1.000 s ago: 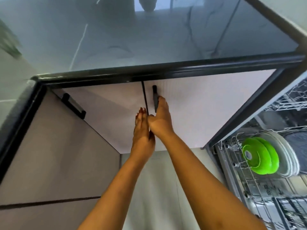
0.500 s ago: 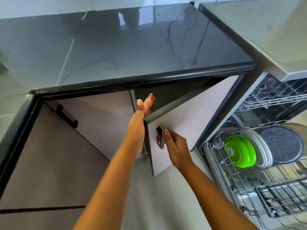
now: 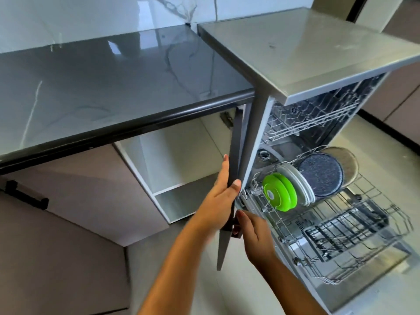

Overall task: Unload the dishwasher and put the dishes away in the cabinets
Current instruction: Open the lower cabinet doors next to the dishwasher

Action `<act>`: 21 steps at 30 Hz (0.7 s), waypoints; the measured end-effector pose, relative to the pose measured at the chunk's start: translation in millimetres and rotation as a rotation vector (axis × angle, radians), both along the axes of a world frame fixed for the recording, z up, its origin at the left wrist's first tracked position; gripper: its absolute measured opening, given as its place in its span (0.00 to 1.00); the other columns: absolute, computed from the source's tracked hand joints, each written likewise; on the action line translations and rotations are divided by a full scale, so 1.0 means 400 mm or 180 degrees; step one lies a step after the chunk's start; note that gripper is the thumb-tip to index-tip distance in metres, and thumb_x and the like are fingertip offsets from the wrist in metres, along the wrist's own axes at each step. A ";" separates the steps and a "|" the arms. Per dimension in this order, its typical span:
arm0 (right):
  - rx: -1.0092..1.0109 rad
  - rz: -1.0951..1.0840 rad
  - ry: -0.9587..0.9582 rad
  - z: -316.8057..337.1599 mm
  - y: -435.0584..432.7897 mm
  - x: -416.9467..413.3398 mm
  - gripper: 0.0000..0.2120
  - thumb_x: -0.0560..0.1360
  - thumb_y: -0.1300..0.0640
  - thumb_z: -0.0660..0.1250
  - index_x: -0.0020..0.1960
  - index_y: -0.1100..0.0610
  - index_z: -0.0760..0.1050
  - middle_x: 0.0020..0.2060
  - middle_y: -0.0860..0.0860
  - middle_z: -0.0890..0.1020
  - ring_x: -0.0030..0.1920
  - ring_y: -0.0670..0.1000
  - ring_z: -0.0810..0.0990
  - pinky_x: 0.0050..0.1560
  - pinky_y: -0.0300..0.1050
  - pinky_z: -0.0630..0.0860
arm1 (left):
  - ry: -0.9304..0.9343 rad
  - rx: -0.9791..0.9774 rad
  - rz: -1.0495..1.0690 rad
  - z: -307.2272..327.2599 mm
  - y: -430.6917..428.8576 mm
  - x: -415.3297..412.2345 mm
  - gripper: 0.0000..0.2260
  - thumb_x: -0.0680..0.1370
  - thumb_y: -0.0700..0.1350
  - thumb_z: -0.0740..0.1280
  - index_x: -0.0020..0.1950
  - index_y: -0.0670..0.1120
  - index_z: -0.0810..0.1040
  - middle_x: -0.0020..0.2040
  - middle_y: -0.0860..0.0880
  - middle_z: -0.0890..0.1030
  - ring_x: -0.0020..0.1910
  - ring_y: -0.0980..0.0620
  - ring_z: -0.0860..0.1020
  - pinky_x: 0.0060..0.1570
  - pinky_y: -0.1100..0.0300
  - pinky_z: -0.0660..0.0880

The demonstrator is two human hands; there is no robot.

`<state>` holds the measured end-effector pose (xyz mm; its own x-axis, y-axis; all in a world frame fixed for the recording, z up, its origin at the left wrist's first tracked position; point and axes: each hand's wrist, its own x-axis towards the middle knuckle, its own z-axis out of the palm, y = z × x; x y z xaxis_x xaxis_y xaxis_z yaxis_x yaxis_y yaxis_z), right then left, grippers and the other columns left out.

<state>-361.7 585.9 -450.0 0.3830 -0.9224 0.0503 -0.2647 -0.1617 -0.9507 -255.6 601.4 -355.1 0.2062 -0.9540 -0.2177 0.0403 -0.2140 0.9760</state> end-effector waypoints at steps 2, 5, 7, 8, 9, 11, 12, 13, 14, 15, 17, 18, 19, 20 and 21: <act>0.0018 -0.0251 -0.0033 0.020 -0.008 -0.056 0.19 0.78 0.54 0.57 0.30 0.54 0.70 0.22 0.46 0.75 0.28 0.36 0.76 0.29 0.24 0.67 | 0.0063 -0.0209 0.0248 -0.020 -0.023 -0.074 0.26 0.83 0.41 0.54 0.76 0.57 0.48 0.70 0.66 0.53 0.72 0.67 0.53 0.69 0.70 0.51; -0.0093 -0.0415 0.0207 0.038 -0.041 -0.137 0.22 0.80 0.52 0.55 0.33 0.61 0.75 0.23 0.44 0.75 0.29 0.34 0.76 0.31 0.28 0.69 | -0.0342 -0.0402 0.0495 -0.047 -0.064 -0.171 0.26 0.82 0.39 0.54 0.76 0.53 0.47 0.74 0.63 0.49 0.72 0.68 0.47 0.72 0.73 0.46; -0.0138 -0.0369 0.0420 0.041 -0.072 -0.185 0.31 0.74 0.41 0.49 0.40 0.66 0.78 0.26 0.46 0.76 0.33 0.44 0.77 0.37 0.46 0.74 | -0.0639 -0.0425 0.0594 -0.047 -0.095 -0.226 0.26 0.82 0.39 0.53 0.77 0.50 0.47 0.75 0.61 0.46 0.70 0.71 0.45 0.62 0.84 0.43; -0.0151 -0.0419 0.0497 0.039 -0.090 -0.212 0.35 0.71 0.38 0.47 0.44 0.67 0.78 0.28 0.48 0.77 0.35 0.50 0.77 0.39 0.52 0.74 | -0.0740 -0.0447 0.0638 -0.046 -0.111 -0.255 0.25 0.82 0.39 0.53 0.77 0.49 0.47 0.75 0.61 0.45 0.70 0.71 0.44 0.59 0.86 0.42; -0.0205 -0.0471 0.0528 0.039 -0.107 -0.231 0.37 0.70 0.37 0.46 0.46 0.68 0.77 0.29 0.50 0.78 0.38 0.55 0.77 0.42 0.56 0.74 | -0.0831 -0.0509 0.0688 -0.047 -0.126 -0.277 0.25 0.82 0.39 0.53 0.77 0.49 0.47 0.75 0.61 0.44 0.70 0.70 0.44 0.60 0.86 0.42; -0.0219 -0.0560 0.0444 0.042 -0.135 -0.267 0.36 0.70 0.37 0.46 0.45 0.68 0.77 0.32 0.59 0.80 0.39 0.60 0.77 0.43 0.59 0.74 | -0.1040 -0.0632 0.0764 -0.051 -0.156 -0.320 0.25 0.82 0.38 0.53 0.77 0.48 0.48 0.75 0.61 0.43 0.74 0.65 0.44 0.67 0.80 0.45; -0.0185 -0.0633 0.0400 0.046 -0.147 -0.278 0.37 0.69 0.36 0.47 0.44 0.69 0.76 0.33 0.62 0.80 0.39 0.61 0.77 0.42 0.58 0.73 | -0.1153 -0.0692 0.0810 -0.053 -0.172 -0.336 0.25 0.82 0.38 0.53 0.77 0.48 0.50 0.76 0.59 0.43 0.75 0.62 0.45 0.70 0.75 0.47; -0.0147 -0.0678 0.0329 0.046 -0.161 -0.294 0.39 0.69 0.33 0.48 0.43 0.69 0.76 0.33 0.63 0.79 0.39 0.62 0.77 0.42 0.56 0.73 | -0.1248 -0.0720 0.0850 -0.054 -0.187 -0.357 0.24 0.82 0.37 0.53 0.77 0.47 0.51 0.77 0.56 0.44 0.76 0.59 0.44 0.71 0.72 0.48; -0.0097 -0.0660 0.0275 0.047 -0.173 -0.304 0.44 0.68 0.27 0.48 0.42 0.69 0.76 0.33 0.62 0.79 0.38 0.60 0.77 0.41 0.53 0.72 | -0.1326 -0.0743 0.0906 -0.055 -0.200 -0.370 0.24 0.82 0.36 0.53 0.77 0.46 0.53 0.78 0.54 0.44 0.77 0.57 0.44 0.70 0.72 0.47; -0.0058 -0.0622 0.0240 0.050 -0.184 -0.314 0.49 0.64 0.21 0.46 0.41 0.68 0.76 0.32 0.59 0.79 0.38 0.58 0.77 0.41 0.49 0.71 | -0.1396 -0.0766 0.0963 -0.056 -0.211 -0.381 0.24 0.81 0.35 0.53 0.77 0.46 0.54 0.78 0.53 0.45 0.77 0.56 0.43 0.69 0.72 0.46; 0.0024 -0.0604 0.0278 0.046 -0.213 -0.338 0.50 0.56 0.15 0.42 0.37 0.59 0.78 0.32 0.55 0.79 0.38 0.55 0.77 0.43 0.47 0.71 | -0.1421 -0.0812 0.1056 -0.062 -0.237 -0.405 0.24 0.81 0.33 0.53 0.76 0.45 0.56 0.78 0.52 0.46 0.77 0.54 0.41 0.72 0.68 0.48; 0.0056 -0.0635 0.0315 0.041 -0.227 -0.348 0.45 0.54 0.14 0.43 0.35 0.52 0.76 0.32 0.53 0.78 0.39 0.55 0.76 0.44 0.48 0.71 | -0.1382 -0.0835 0.1104 -0.067 -0.251 -0.417 0.24 0.80 0.32 0.52 0.76 0.44 0.57 0.78 0.52 0.47 0.77 0.53 0.41 0.75 0.61 0.51; 0.0134 -0.0620 0.0342 0.043 -0.238 -0.351 0.41 0.52 0.14 0.43 0.34 0.47 0.73 0.32 0.49 0.77 0.40 0.53 0.75 0.46 0.48 0.70 | -0.1324 -0.0865 0.1152 -0.070 -0.262 -0.423 0.25 0.80 0.31 0.52 0.76 0.44 0.58 0.78 0.51 0.47 0.77 0.52 0.41 0.75 0.54 0.54; 0.0244 -0.0580 0.0361 0.049 -0.245 -0.354 0.39 0.49 0.13 0.43 0.34 0.44 0.71 0.33 0.45 0.76 0.42 0.50 0.74 0.48 0.48 0.71 | -0.1262 -0.0886 0.1200 -0.071 -0.272 -0.430 0.25 0.79 0.30 0.52 0.76 0.43 0.59 0.78 0.51 0.48 0.77 0.52 0.41 0.74 0.49 0.57; 0.0347 -0.0562 0.0310 0.051 -0.255 -0.362 0.38 0.48 0.13 0.44 0.36 0.42 0.71 0.34 0.43 0.76 0.43 0.49 0.74 0.50 0.47 0.70 | -0.1196 -0.0897 0.1245 -0.072 -0.283 -0.439 0.25 0.79 0.30 0.52 0.75 0.42 0.60 0.78 0.50 0.48 0.77 0.51 0.41 0.73 0.47 0.59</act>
<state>-506.6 483.8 -429.6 0.2133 -0.9735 -0.0826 -0.3712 -0.0026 -0.9285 -431.1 488.3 -384.1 0.5667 -0.8022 0.1878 -0.2942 0.0158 0.9556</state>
